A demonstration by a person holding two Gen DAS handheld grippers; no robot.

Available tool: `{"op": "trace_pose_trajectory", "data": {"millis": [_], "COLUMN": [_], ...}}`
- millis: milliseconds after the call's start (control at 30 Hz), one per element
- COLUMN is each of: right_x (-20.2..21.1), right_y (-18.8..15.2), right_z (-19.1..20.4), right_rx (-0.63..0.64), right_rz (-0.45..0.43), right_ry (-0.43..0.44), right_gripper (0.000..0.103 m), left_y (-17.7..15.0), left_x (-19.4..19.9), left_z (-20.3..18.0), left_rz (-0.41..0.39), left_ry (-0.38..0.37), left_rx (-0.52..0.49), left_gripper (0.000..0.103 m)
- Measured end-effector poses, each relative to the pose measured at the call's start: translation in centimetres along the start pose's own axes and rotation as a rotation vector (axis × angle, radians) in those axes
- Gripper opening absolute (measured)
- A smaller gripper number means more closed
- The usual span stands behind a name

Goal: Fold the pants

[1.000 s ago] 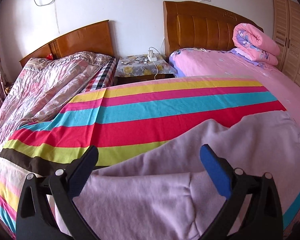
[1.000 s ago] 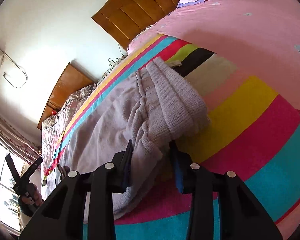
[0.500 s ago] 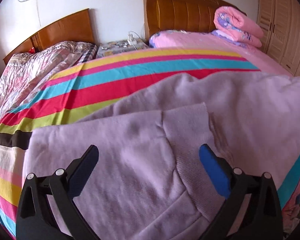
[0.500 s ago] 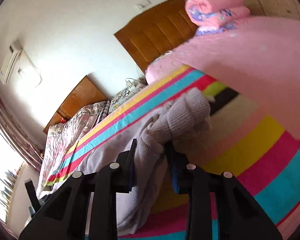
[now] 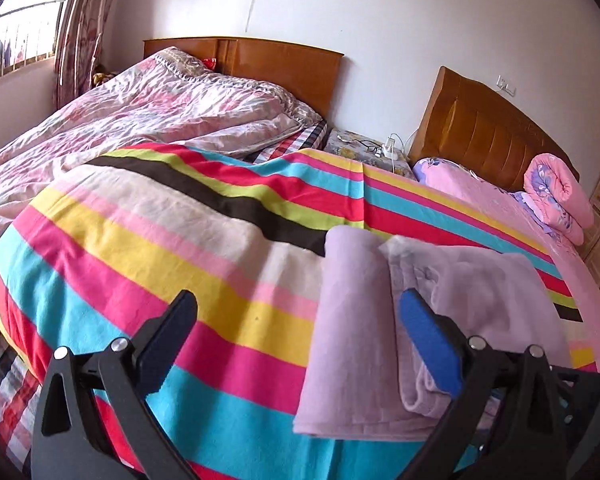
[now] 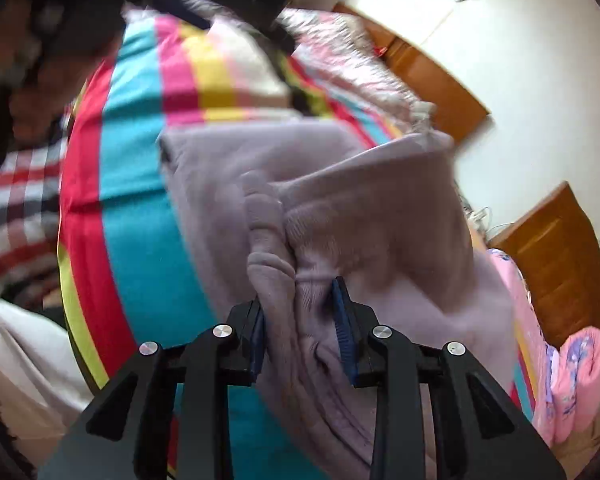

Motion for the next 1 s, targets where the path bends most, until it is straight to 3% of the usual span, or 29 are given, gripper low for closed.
{"op": "trace_pose_trajectory", "data": {"millis": [33, 67, 167, 233, 333, 400, 467, 533, 733, 833, 933, 1000], "right_x": [0.3, 0.9, 3.6, 5.0, 4.5, 3.6, 2.2, 0.6, -1.2, -1.0, -0.5, 0.4], "right_y": [-0.5, -0.9, -2.3, -3.0, -2.9, -1.9, -0.9, -0.1, 0.6, 0.7, 1.0, 1.1], "right_z": [0.1, -0.2, -3.8, -5.5, -6.9, -6.7, -6.1, -5.3, -5.1, -4.5, -4.0, -4.7], "right_rx": [-0.002, -0.022, -0.195, -0.296, -0.345, -0.325, -0.291, -0.262, -0.277, -0.239, -0.216, -0.214], "right_rz": [0.005, 0.002, -0.086, -0.127, -0.116, -0.103, -0.058, -0.012, 0.006, 0.010, -0.012, -0.036], "right_ry": [0.018, 0.094, 0.327, 0.401, 0.406, 0.429, 0.431, 0.422, 0.473, 0.431, 0.425, 0.416], "right_gripper": [0.037, 0.050, 0.052, 0.052, 0.050, 0.045, 0.035, 0.035, 0.036, 0.036, 0.013, 0.010], "left_y": [-0.7, -1.2, -2.1, -2.4, -2.8, -3.4, -3.8, -3.9, -3.8, -3.8, -3.9, -3.9], "left_x": [0.2, 0.3, 0.1, -0.3, -1.3, -2.0, -2.4, -2.3, -1.8, -1.8, -1.7, -1.5], "left_z": [0.4, 0.6, 0.3, -0.8, -3.3, -4.5, -5.2, -5.1, -2.4, -1.4, -1.2, -0.9], "left_rz": [0.004, 0.008, 0.021, 0.037, 0.076, 0.108, 0.125, 0.118, 0.093, 0.098, 0.098, 0.095], "left_ry": [-0.005, -0.014, -0.075, -0.155, -0.295, -0.344, -0.339, -0.321, -0.297, -0.305, -0.305, -0.306], "left_rx": [0.001, 0.002, 0.008, 0.010, 0.004, 0.006, -0.004, -0.016, 0.032, 0.069, 0.072, 0.078], "left_gripper": [0.101, 0.101, 0.101, 0.101, 0.101, 0.101, 0.101, 0.101, 0.101, 0.101, 0.101, 0.101]}}
Point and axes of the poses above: each gripper's, at about its wrist camera, not at the fingertips, and x roughly against the way its jaws point, z to its left, y to its top, the point moved 6 cm from there along -x, roughly the way its jaws point, and after that the axes turned 15 degrees about z, right-handed, at the moved point
